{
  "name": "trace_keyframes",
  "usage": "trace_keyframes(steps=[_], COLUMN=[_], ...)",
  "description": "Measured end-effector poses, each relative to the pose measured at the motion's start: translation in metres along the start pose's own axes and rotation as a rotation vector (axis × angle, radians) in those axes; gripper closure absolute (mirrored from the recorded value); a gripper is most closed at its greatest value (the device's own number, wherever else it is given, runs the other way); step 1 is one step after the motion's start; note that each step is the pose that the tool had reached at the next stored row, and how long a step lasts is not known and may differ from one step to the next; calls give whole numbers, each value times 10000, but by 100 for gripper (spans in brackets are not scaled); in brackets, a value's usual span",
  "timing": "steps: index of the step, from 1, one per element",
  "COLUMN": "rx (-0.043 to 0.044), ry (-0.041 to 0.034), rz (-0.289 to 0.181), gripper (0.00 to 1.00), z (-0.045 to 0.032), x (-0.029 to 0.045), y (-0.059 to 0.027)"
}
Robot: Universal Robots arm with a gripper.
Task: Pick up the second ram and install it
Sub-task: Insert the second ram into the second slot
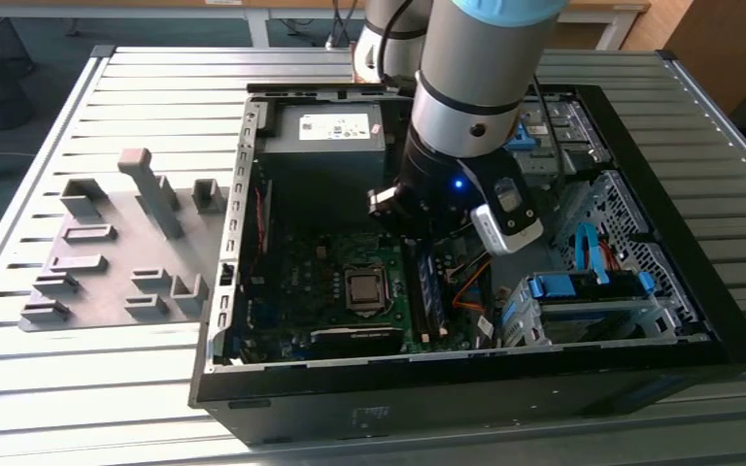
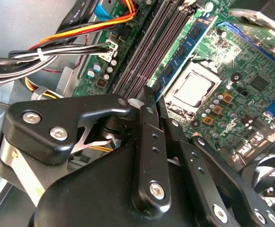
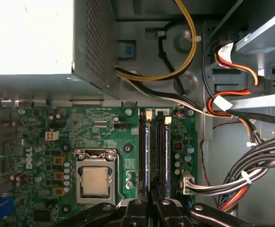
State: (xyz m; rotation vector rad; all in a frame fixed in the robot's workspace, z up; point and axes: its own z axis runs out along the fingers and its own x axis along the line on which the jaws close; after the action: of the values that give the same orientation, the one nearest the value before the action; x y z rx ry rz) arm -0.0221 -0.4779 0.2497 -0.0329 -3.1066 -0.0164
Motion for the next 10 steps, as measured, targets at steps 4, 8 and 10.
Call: trace_keyframes(steps=[4, 8, 10], rx=[-1, -8, -10], ry=[0, -2, -3], rz=[34, 235, 290], gripper=[86, 86, 86], z=[69, 128, 156], x=[-2, -5, -6], y=[-5, -27, -36])
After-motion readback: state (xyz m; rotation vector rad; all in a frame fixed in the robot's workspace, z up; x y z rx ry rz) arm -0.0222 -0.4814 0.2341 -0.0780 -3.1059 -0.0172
